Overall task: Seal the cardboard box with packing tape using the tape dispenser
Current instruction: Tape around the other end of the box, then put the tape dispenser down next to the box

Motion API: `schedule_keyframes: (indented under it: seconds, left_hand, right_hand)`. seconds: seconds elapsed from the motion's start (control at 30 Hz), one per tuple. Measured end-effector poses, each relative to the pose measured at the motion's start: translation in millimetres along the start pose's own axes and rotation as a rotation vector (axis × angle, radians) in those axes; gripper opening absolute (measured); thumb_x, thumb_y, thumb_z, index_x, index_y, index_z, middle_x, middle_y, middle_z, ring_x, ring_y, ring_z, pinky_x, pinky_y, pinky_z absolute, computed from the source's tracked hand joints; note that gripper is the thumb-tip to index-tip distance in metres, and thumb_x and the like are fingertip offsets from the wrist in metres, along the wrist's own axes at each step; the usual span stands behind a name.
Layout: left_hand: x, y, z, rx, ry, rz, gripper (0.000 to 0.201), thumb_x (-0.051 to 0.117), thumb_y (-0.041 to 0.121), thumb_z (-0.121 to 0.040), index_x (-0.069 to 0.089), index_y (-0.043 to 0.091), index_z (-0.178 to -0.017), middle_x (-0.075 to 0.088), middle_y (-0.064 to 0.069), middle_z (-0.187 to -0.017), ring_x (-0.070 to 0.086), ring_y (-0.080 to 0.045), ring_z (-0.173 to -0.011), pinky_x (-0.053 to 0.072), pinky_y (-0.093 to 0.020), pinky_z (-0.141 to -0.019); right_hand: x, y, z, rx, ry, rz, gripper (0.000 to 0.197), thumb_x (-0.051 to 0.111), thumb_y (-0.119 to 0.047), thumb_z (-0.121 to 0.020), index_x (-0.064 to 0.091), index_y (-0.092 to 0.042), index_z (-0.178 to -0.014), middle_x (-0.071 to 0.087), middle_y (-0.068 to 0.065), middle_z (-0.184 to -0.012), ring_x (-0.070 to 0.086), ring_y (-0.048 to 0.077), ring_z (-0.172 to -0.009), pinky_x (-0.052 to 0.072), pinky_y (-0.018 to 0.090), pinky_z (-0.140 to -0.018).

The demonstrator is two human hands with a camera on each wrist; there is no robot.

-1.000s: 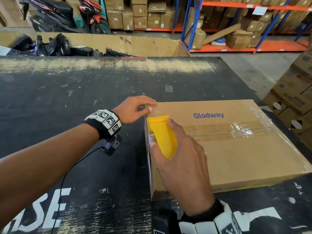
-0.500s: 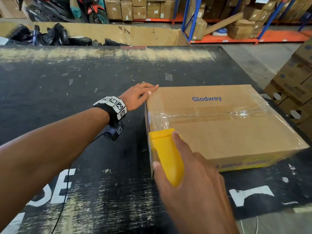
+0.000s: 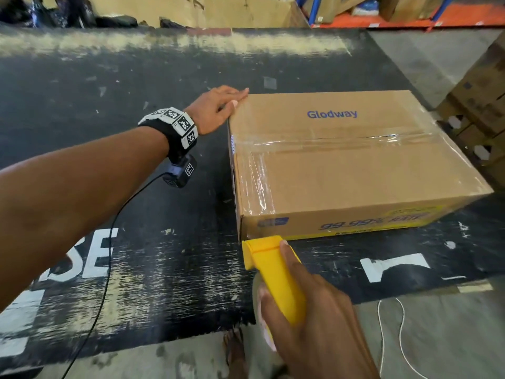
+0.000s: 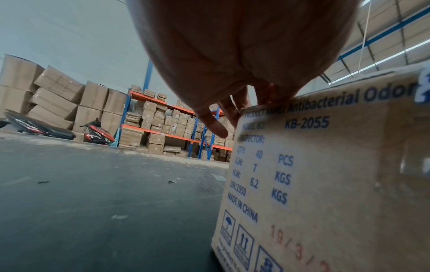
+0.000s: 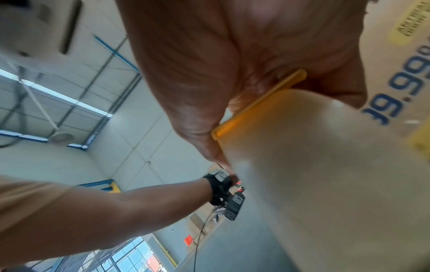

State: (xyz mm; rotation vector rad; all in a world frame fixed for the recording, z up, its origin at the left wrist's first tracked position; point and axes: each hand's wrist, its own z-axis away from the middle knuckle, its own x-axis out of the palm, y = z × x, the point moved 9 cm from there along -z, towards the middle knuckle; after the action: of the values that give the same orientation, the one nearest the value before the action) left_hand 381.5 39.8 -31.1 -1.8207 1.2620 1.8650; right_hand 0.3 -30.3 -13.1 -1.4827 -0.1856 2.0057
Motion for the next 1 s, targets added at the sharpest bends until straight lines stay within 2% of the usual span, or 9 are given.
schedule_keyframes:
  seconds: [0.1,0.2,0.27,0.33,0.5,0.63,0.77,0.87,1.0]
  left_hand:
    - [0,-2,2,-0.054,0.005,0.004,0.049,0.033,0.025,-0.106,0.038,0.016,-0.154,0.045,-0.016,-0.155,0.040,-0.032,-0.144,0.026,-0.037,-0.120]
    - [-13,8,6,-0.085,0.083,0.039,0.045,0.042,0.025,-0.103,0.051,0.020,-0.147,0.044,-0.014,-0.153,0.041,-0.030,-0.143,0.030,-0.042,-0.120]
    - [-24,31,26,-0.018,0.158,0.079,0.042,0.045,0.029,-0.102,0.058,0.024,-0.141,0.048,-0.009,-0.149,0.043,-0.025,-0.140,0.032,-0.045,-0.119]
    - [-30,69,58,0.092,0.184,0.123,0.042,0.046,0.036,-0.101,0.059,0.026,-0.140,0.050,-0.002,-0.148,0.044,-0.018,-0.140,0.033,-0.045,-0.118]
    - [15,149,153,0.260,-0.051,0.058,0.074,0.065,0.060,-0.086,0.046,0.028,-0.150,0.037,0.003,-0.162,0.028,-0.013,-0.152,0.026,-0.045,-0.123]
    - [33,145,167,0.268,-0.022,-0.003,0.070,0.067,0.049,-0.090,0.044,0.025,-0.151,0.034,0.000,-0.163,0.021,-0.017,-0.155,0.023,-0.055,-0.122]
    - [31,143,167,0.208,-0.029,0.051,0.070,0.072,0.043,-0.086,0.046,0.028,-0.149,0.035,0.005,-0.162,0.022,-0.014,-0.155,0.023,-0.055,-0.122]
    - [25,149,162,0.115,0.025,0.035,0.068,0.073,0.048,-0.081,0.052,0.032,-0.144,0.043,0.010,-0.155,0.031,-0.011,-0.150,0.019,-0.052,-0.124]
    - [28,186,139,0.051,0.150,0.125,0.060,0.071,0.047,-0.081,0.059,0.030,-0.137,0.052,0.009,-0.143,0.043,-0.014,-0.140,0.032,-0.046,-0.119]
  right_hand:
    - [37,27,-15,0.032,-0.113,-0.150,0.076,0.049,-0.071,-0.084,0.032,-0.050,-0.155,0.072,-0.005,-0.121,0.066,0.016,-0.107,0.051,0.031,-0.088]
    - [53,42,-17,0.015,-0.185,-0.166,0.073,0.058,-0.063,-0.088,0.039,-0.041,-0.155,0.061,-0.014,-0.144,0.060,0.012,-0.126,0.047,0.027,-0.097]
    - [56,46,-13,-0.026,-0.177,-0.225,0.069,0.061,-0.060,-0.087,0.043,-0.044,-0.152,0.063,-0.018,-0.141,0.061,0.008,-0.124,0.045,0.023,-0.093]
    - [46,58,-20,-0.067,-0.079,-0.338,0.067,0.065,-0.063,-0.083,0.046,-0.050,-0.147,0.064,-0.024,-0.136,0.062,0.003,-0.120,0.047,0.023,-0.094]
    - [20,76,-23,-0.149,0.099,-0.536,0.064,0.075,-0.051,-0.081,0.054,-0.048,-0.141,0.061,-0.034,-0.133,0.057,-0.011,-0.121,0.049,0.024,-0.098]
    - [6,85,-20,-0.206,0.132,-0.617,0.066,0.083,-0.036,-0.079,0.055,-0.043,-0.139,0.064,-0.025,-0.133,0.061,-0.002,-0.119,0.051,0.022,-0.094]
    - [-11,105,-12,-0.206,0.144,-0.718,0.069,0.083,-0.025,-0.081,0.050,-0.043,-0.139,0.073,-0.007,-0.115,0.072,0.016,-0.100,0.059,0.037,-0.082]
    - [-41,133,-2,-0.198,0.258,-0.831,0.059,0.077,-0.029,-0.079,0.053,-0.032,-0.133,0.076,-0.001,-0.105,0.073,0.018,-0.096,0.060,0.036,-0.080]
    - [-85,188,2,-0.174,0.434,-0.938,0.051,0.073,-0.025,-0.081,0.059,-0.028,-0.130,0.075,0.009,-0.100,0.071,0.027,-0.094,0.059,0.041,-0.082]
